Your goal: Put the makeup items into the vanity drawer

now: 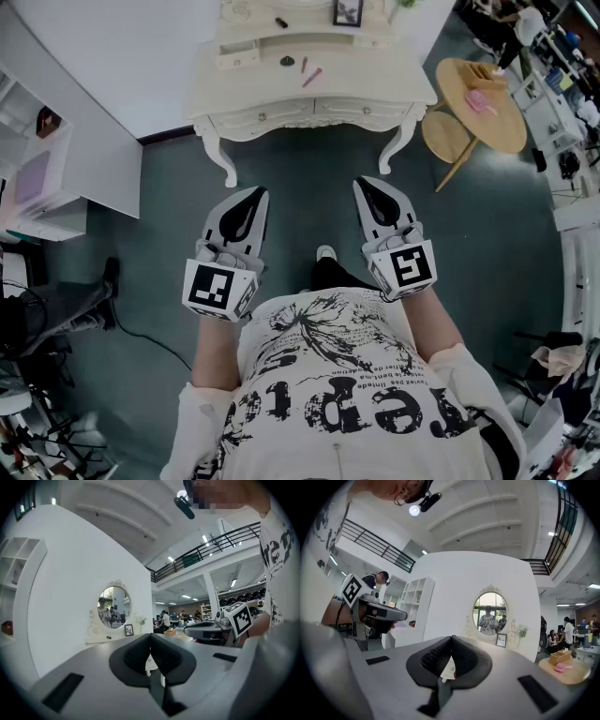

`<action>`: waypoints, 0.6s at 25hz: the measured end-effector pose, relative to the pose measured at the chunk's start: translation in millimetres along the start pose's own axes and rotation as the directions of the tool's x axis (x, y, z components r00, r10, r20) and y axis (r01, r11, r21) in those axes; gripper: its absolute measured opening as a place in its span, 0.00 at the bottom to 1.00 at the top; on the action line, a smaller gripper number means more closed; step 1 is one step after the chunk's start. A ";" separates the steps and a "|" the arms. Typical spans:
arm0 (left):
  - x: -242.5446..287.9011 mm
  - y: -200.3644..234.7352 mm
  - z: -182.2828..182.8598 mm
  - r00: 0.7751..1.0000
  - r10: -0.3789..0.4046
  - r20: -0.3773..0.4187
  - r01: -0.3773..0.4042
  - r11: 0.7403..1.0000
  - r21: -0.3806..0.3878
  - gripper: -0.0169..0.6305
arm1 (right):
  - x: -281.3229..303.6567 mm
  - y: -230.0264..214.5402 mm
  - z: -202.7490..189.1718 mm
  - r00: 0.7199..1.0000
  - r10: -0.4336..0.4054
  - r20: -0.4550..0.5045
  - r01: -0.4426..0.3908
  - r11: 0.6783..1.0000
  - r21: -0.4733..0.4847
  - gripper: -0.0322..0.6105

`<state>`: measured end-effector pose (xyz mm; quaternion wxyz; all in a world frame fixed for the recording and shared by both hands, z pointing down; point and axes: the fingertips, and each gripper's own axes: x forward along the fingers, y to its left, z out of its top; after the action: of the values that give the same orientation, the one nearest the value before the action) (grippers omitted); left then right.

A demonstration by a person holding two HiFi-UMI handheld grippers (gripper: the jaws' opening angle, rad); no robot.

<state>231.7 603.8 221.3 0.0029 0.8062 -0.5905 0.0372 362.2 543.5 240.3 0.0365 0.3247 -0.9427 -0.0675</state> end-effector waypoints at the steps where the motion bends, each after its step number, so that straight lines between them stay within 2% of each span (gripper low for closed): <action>1: -0.3 2.1 -0.2 1.000 0.001 0.001 -0.001 1.000 -0.001 0.05 | 1.8 1.1 0.7 1.000 0.000 0.002 0.000 1.000 0.001 0.07; 12: -7.1 13.3 -4.8 1.000 -0.005 0.011 0.006 1.000 -0.018 0.05 | 10.8 12.5 2.6 1.000 -0.008 0.005 0.007 1.000 0.006 0.07; 15: -4.2 17.9 -10.7 1.000 -0.005 0.006 0.005 1.000 -0.031 0.05 | 17.6 10.9 0.0 1.000 -0.014 0.026 0.013 0.998 0.065 0.07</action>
<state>212.8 602.9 231.0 0.0138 0.8077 -0.5889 0.0257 341.7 541.2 242.4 0.0130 0.3311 -0.9426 -0.0415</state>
